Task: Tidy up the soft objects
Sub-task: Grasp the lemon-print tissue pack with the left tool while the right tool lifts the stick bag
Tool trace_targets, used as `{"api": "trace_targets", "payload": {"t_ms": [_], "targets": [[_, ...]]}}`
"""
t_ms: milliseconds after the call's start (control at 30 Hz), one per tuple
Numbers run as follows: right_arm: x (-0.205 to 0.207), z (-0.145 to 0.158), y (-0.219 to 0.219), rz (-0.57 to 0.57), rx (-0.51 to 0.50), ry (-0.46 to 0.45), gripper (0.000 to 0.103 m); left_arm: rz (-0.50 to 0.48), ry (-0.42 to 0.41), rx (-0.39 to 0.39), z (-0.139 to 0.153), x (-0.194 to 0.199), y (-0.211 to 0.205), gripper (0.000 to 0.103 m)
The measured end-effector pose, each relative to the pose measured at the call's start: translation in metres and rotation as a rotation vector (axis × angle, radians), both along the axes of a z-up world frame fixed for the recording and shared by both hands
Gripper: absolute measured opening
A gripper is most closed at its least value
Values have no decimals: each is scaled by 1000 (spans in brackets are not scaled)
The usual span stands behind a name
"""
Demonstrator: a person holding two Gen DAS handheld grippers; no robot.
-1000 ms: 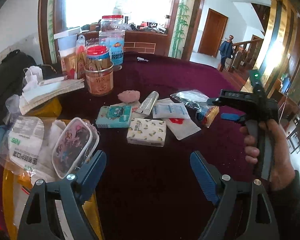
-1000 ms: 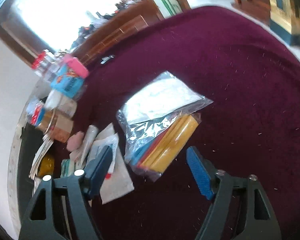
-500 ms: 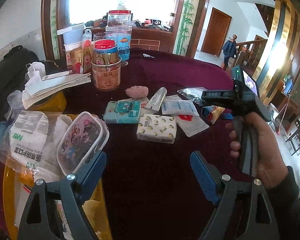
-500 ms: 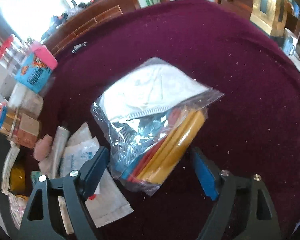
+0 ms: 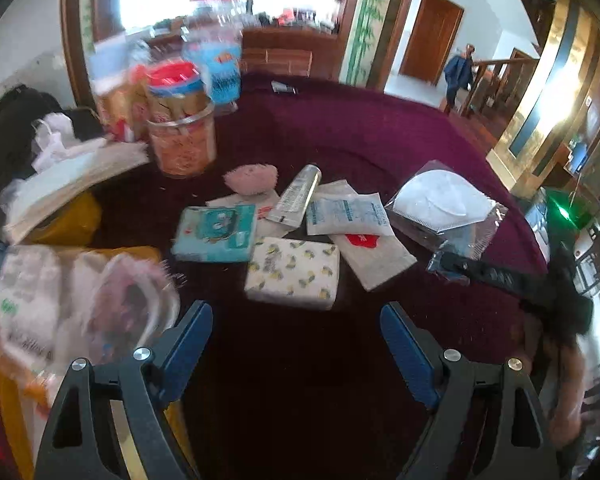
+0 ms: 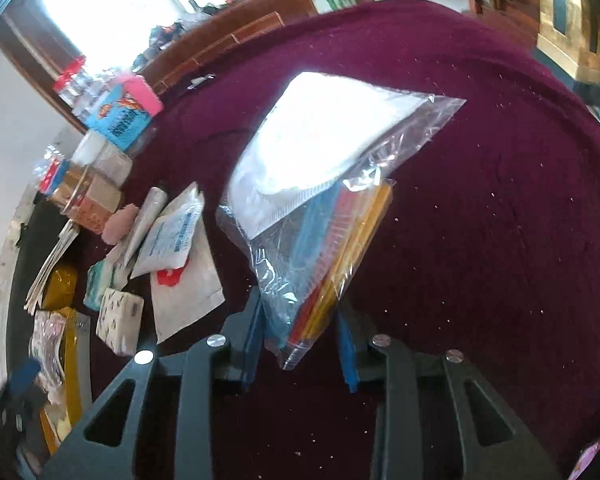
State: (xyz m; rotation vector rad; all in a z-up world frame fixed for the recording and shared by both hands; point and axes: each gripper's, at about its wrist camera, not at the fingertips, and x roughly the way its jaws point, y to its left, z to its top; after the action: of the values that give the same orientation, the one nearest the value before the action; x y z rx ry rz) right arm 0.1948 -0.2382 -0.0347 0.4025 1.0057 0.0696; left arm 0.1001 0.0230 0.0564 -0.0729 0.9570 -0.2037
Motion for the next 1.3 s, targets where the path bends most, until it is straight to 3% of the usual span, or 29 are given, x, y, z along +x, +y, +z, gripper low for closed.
{"api": "trace_targets", "payload": {"t_ms": [133, 200, 267, 500, 567, 733, 867, 1067, 1133, 1167, 1267, 1300], "targets": [[4, 1, 6, 41, -28, -37, 44, 4, 87, 41, -20, 46, -9, 89], [8, 0, 6, 41, -4, -42, 56, -3, 96, 74, -28, 62, -14, 89], [6, 1, 4, 29, 7, -38, 61, -7, 131, 93, -38, 75, -18, 89], [7, 0, 2, 26, 34, -40, 67, 5, 239, 127, -73, 96, -32, 88], [7, 0, 3, 26, 27, -42, 67, 20, 243, 124, -77, 97, -31, 78], [8, -1, -4, 12, 41, -51, 67, 3, 204, 105, -68, 72, -30, 77], [12, -3, -14, -29, 73, -63, 67, -28, 162, 80, -59, 27, -28, 77], [20, -3, 17, -2, -70, -95, 82, -53, 179, 7, -66, -25, -27, 77], [22, -5, 29, 10, -158, -96, 82, -43, 173, 8, -68, -35, -27, 77], [21, -5, 33, 13, -195, -94, 77, -41, 173, 10, -71, -35, -26, 77], [16, -5, 31, 11, -254, -78, 42, -33, 174, -5, -67, -39, -23, 77], [11, -5, 25, 14, -218, -72, 37, -32, 175, -9, -67, -44, -21, 77]]}}
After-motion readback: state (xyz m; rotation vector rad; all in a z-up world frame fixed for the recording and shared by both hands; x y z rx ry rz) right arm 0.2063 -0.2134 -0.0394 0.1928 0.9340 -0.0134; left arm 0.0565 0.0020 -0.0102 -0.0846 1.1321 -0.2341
